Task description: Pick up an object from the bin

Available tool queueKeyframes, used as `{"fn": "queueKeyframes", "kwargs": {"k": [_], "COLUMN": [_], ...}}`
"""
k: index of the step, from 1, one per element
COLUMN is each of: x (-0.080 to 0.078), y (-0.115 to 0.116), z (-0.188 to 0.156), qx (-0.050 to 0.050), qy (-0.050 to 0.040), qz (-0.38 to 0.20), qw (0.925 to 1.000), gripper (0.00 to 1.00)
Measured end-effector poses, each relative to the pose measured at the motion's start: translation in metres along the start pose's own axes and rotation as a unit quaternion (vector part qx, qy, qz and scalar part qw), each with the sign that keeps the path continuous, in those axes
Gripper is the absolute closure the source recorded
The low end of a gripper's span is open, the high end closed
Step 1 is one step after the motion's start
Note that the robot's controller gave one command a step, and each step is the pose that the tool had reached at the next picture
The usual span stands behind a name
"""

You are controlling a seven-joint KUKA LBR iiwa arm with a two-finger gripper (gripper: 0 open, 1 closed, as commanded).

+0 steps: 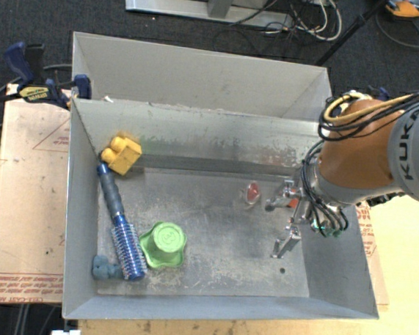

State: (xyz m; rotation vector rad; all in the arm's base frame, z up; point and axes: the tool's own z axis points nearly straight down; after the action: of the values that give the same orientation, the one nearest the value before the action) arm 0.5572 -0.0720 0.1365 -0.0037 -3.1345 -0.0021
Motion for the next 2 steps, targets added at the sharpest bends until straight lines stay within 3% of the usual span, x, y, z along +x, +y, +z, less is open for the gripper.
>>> {"fn": "queueKeyframes", "kwargs": {"k": [1,2], "x": [-0.094,-0.095], "y": [-0.023,0.008], "z": [0.022,0.056], "qx": [0.001,-0.001], "qy": [-0.0068,-0.0031], "qz": [-0.041,-0.034], "qw": [0.9991,0.9994], "gripper": [0.00,0.00]}}
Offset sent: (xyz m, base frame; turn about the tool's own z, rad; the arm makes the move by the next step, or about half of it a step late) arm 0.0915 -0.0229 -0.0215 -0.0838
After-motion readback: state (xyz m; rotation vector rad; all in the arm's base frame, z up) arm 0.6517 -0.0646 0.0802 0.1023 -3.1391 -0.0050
